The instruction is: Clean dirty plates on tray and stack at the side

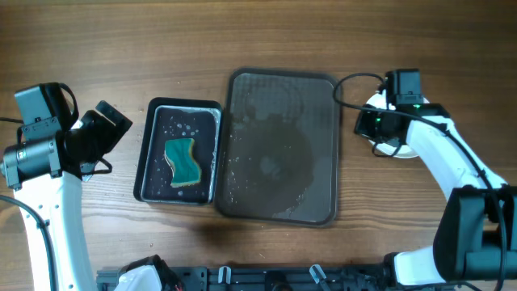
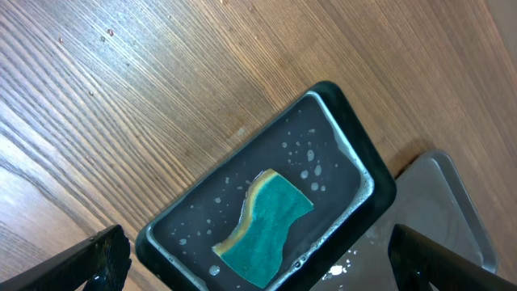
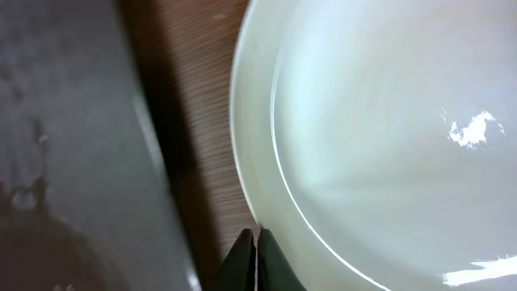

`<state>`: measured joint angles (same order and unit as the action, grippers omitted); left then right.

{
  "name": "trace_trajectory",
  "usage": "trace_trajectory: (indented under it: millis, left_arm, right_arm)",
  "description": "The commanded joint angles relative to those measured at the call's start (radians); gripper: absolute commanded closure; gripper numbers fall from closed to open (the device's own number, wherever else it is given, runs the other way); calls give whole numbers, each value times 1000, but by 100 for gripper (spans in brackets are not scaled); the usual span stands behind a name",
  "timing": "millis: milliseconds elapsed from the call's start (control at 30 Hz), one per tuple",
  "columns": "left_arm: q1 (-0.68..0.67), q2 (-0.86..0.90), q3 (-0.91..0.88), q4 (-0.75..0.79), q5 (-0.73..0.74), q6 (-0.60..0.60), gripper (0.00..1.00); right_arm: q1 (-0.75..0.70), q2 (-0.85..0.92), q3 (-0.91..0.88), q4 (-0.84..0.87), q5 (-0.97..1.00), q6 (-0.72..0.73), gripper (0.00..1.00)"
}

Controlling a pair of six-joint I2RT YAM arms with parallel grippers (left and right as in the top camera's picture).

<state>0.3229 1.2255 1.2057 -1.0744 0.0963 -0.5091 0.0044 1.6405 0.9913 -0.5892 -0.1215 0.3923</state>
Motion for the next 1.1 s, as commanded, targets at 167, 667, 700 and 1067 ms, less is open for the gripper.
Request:
trace_trajectory:
  millis: [167,667,700,1067]
  left_arm:
    - [6,-8,10,0,11,5,0]
    - [6,-8,10,0,11,5,0]
    - [6,-8,10,0,11,5,0]
    - [6,-8,10,0,11,5,0]
  right_arm:
    - [-61,23,-4,-7,-40,-41,96]
    - [336,-771,36,-275,-223,-49,28]
    - [367,-824,35,-281,-223,-14,0]
    - [434,-1197,35,-291,56,126,0]
